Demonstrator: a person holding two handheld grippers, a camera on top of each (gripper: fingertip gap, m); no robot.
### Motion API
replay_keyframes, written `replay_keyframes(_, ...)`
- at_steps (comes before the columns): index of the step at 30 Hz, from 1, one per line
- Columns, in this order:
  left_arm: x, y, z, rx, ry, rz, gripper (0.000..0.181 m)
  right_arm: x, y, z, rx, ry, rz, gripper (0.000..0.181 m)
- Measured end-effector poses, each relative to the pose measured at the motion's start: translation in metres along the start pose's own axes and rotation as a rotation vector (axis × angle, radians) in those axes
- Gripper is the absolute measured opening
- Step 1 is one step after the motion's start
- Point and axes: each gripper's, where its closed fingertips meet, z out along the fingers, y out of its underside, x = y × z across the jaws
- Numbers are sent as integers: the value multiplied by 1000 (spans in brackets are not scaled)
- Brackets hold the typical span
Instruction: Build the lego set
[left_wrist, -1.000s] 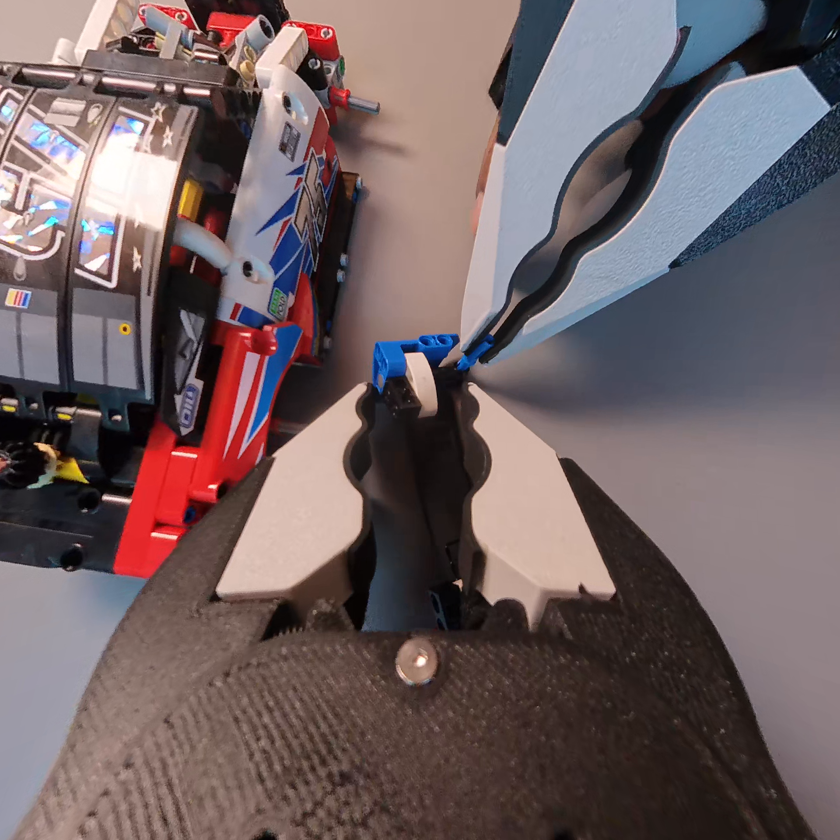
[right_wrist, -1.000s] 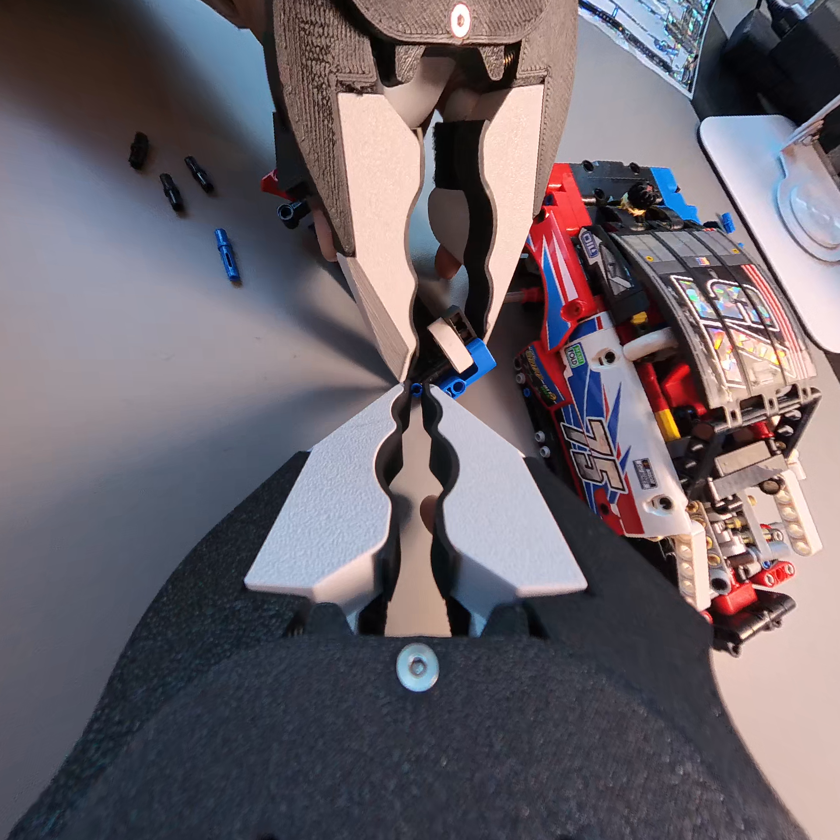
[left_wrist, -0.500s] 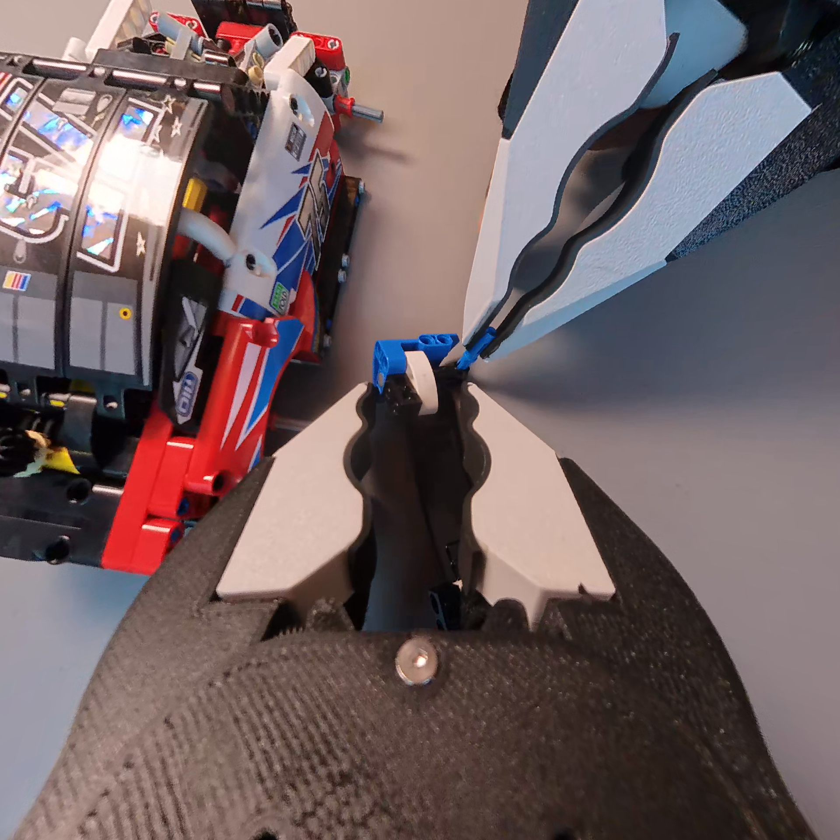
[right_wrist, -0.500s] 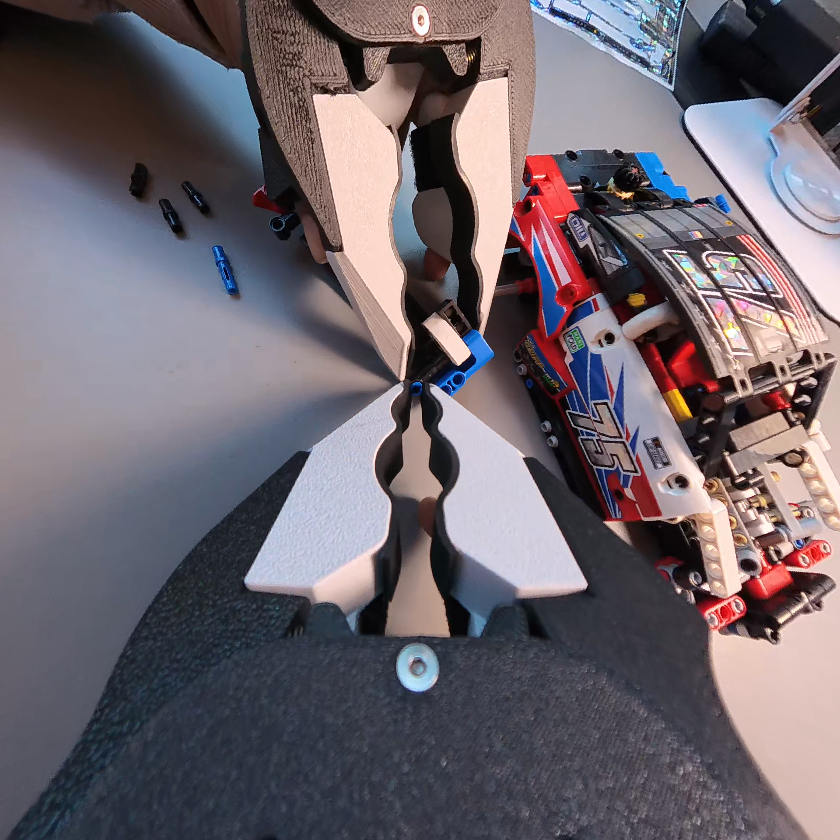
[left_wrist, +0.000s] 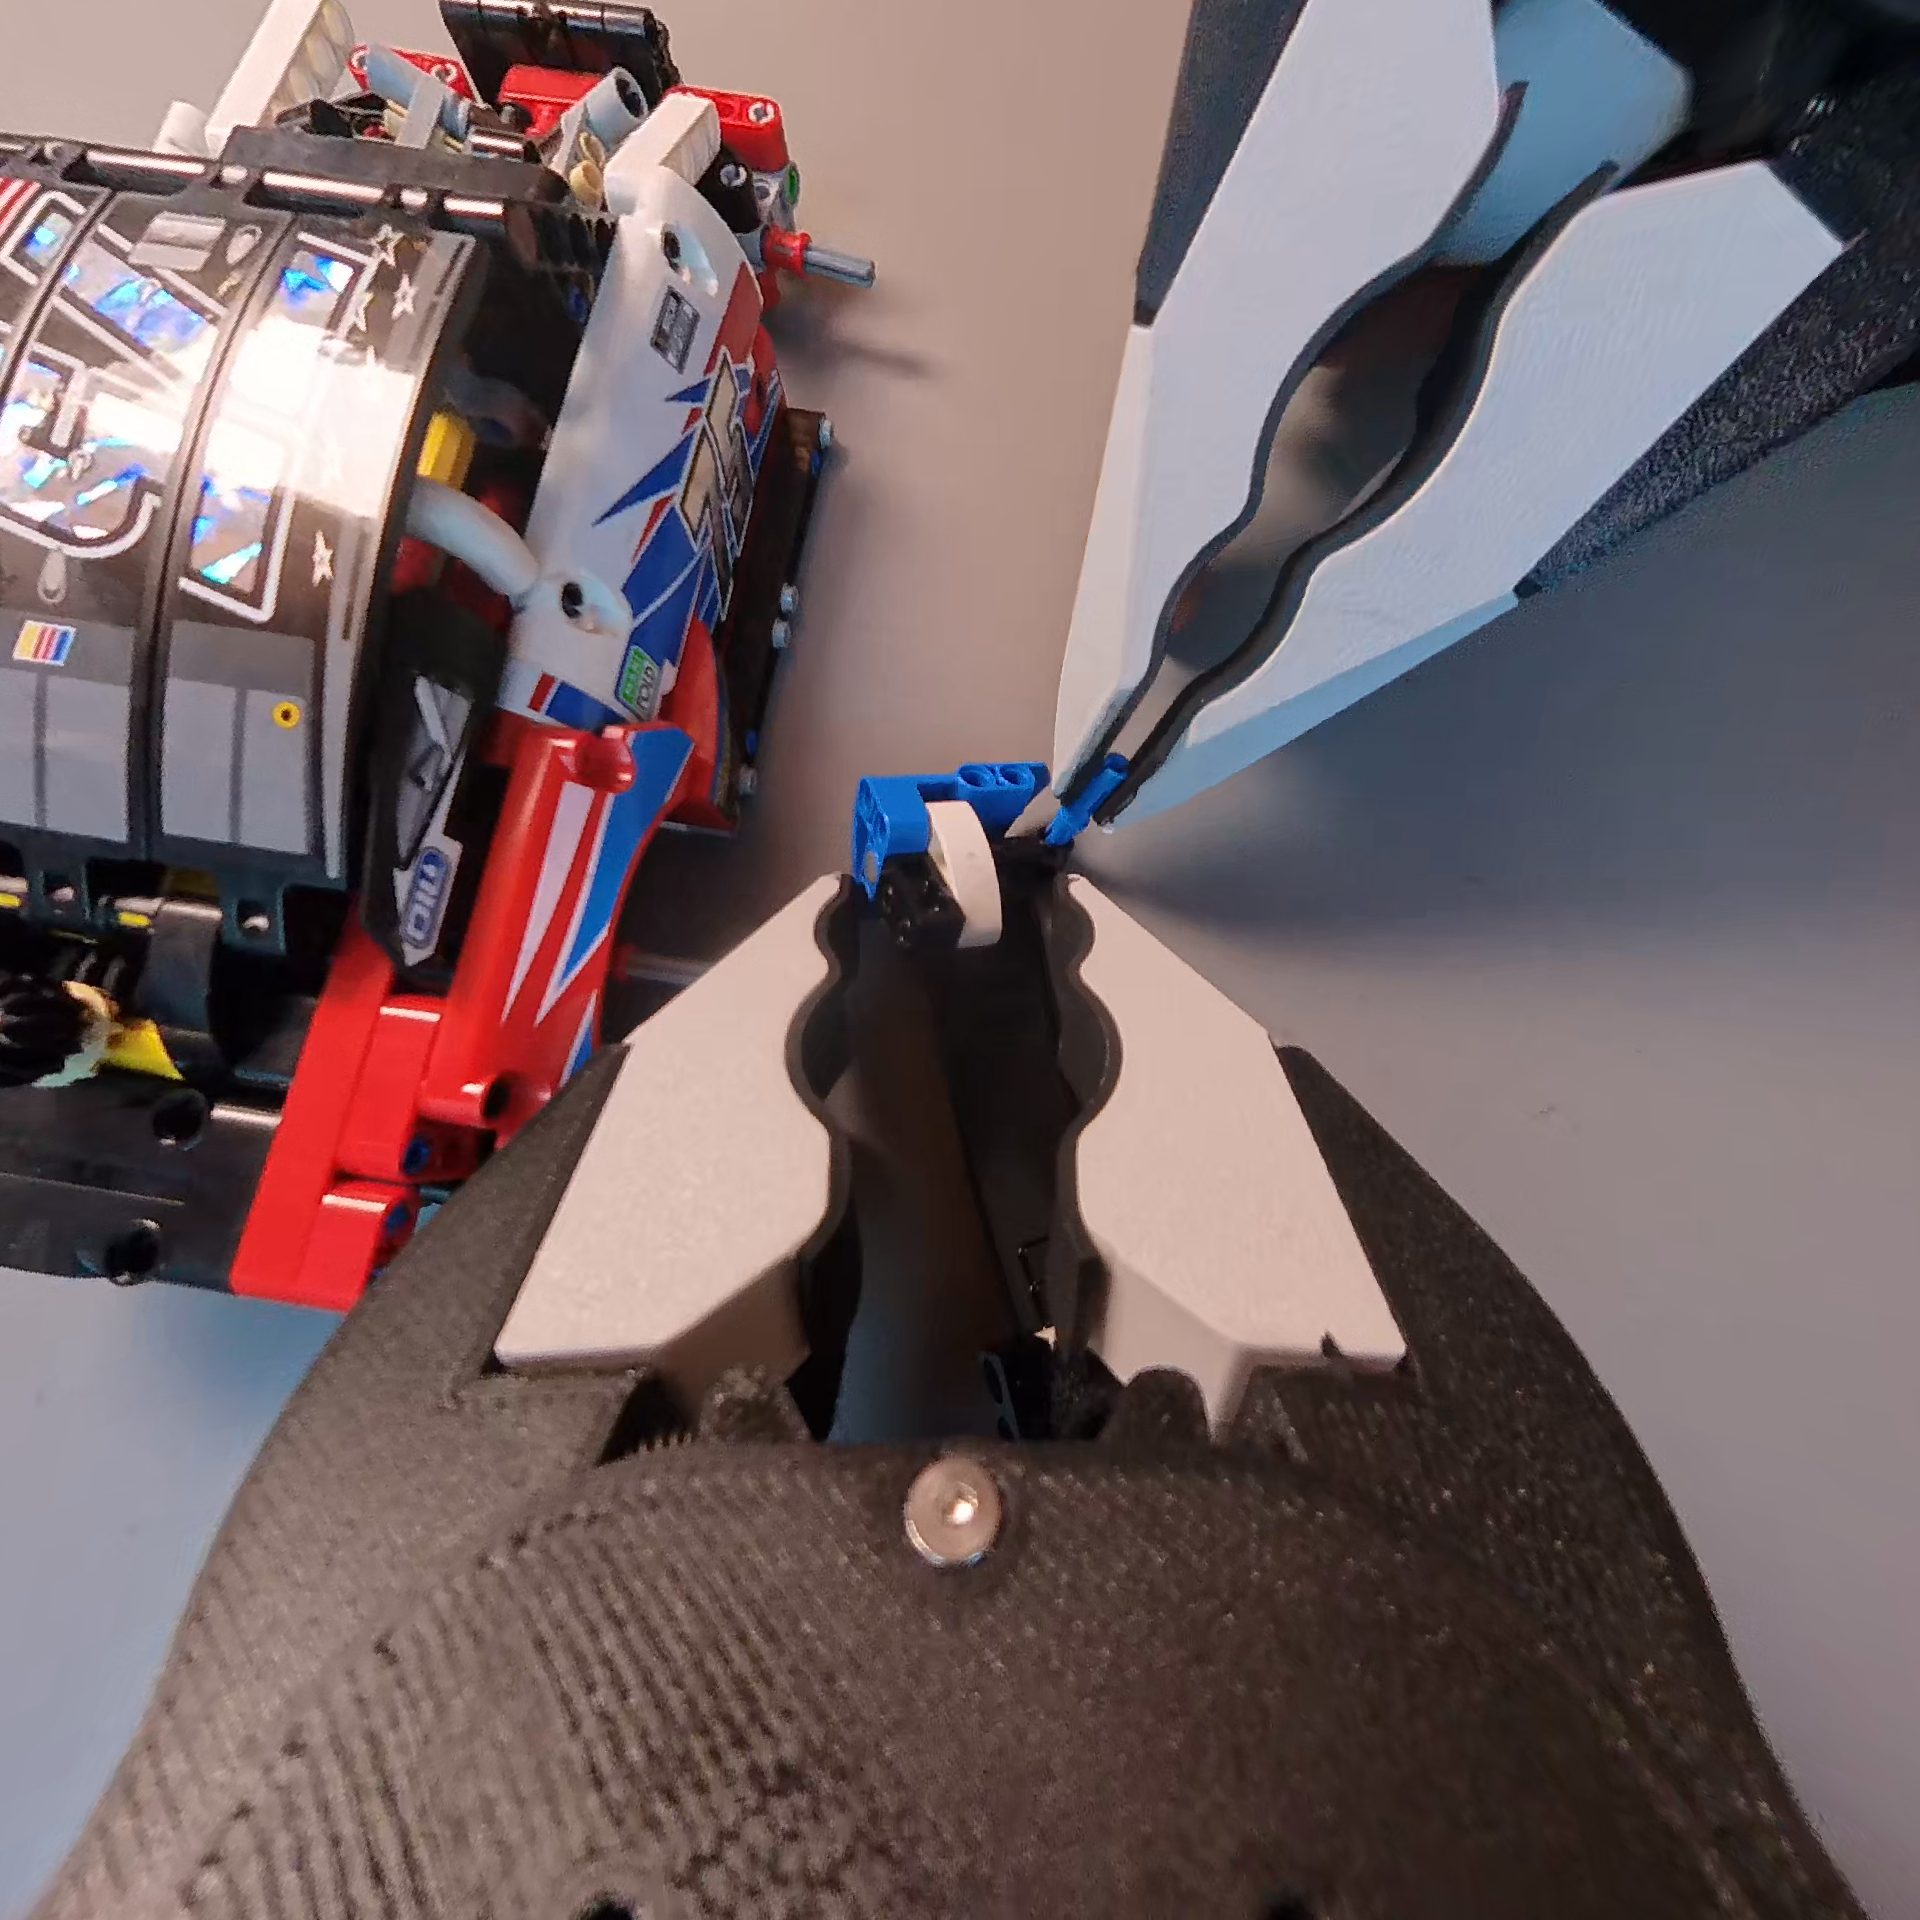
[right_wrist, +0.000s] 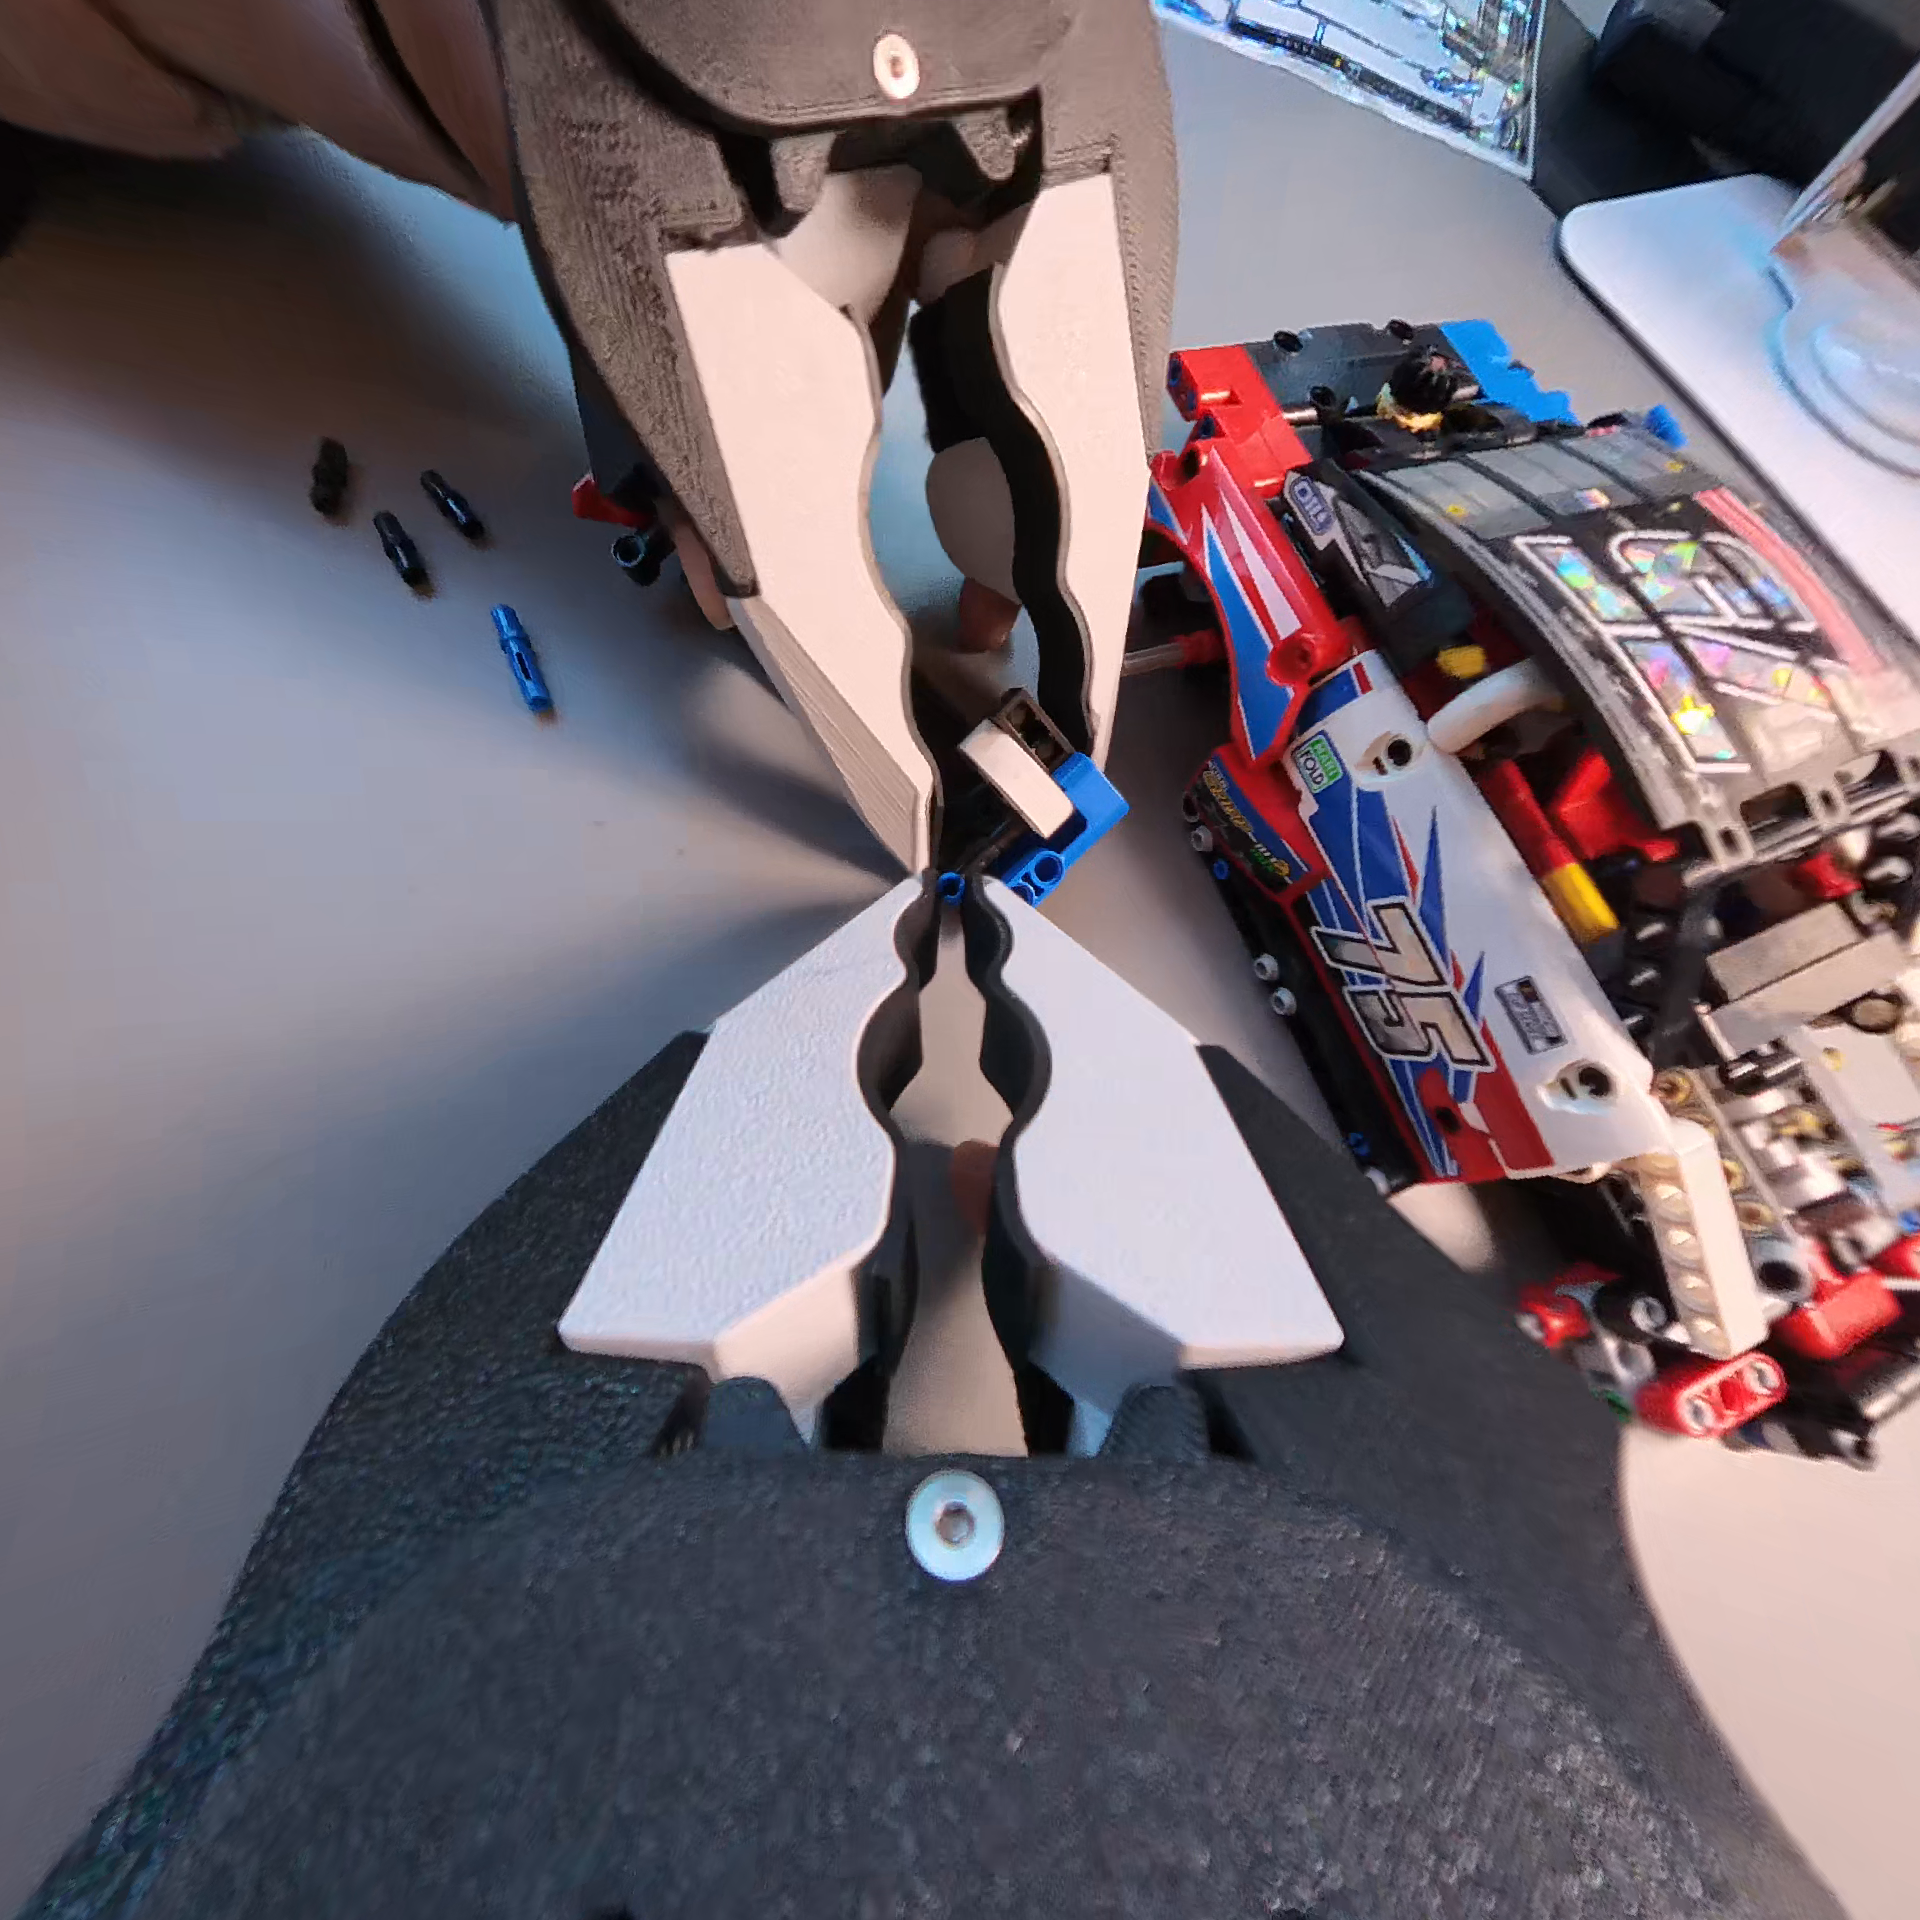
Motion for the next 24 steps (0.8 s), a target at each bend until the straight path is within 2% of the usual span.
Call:
replay_keyframes(1, 0, 0, 0, -1, 1, 2, 35, 0, 0, 0, 7, -26, 41, 3)
replay_keyframes(8, 1, 0, 0, -1, 4, 6, 35, 0, -2, 2, 4, -102, 162, 2)
replay_keyframes(19, 1, 0, 0, -4, 10, 5, 34, -2, -1, 2, -18, -71, -23, 2)
replay_keyframes(24, 1, 0, 0, 1, 10, 10, 33, -2, 1, 0, -16, -83, -42, 2)
